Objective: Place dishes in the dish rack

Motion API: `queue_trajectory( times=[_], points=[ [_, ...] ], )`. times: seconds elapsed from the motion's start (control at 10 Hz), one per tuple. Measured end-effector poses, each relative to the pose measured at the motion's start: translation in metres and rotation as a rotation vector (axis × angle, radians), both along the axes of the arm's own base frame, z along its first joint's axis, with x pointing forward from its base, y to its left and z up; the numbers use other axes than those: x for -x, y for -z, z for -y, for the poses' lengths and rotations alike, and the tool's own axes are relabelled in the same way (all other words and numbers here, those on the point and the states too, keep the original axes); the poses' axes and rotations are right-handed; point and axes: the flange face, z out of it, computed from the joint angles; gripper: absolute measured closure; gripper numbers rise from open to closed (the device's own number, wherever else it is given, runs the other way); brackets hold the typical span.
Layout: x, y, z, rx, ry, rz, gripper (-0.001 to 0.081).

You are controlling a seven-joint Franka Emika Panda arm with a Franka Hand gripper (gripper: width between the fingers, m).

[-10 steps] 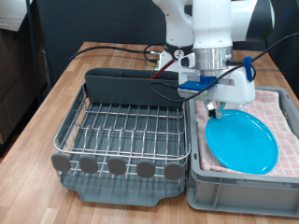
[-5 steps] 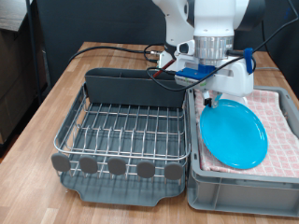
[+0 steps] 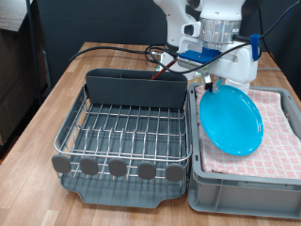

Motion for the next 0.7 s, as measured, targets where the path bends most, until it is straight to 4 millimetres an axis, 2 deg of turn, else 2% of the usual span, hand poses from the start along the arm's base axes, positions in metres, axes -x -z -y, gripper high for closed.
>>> queue_trajectory(
  times=[0.3,0.7],
  points=[
    [0.001,-0.033,0.002,0.096,-0.052,-0.109,0.0786],
    [-0.013,-0.078,-0.001,0.173,-0.105,-0.178,0.0786]
  ],
)
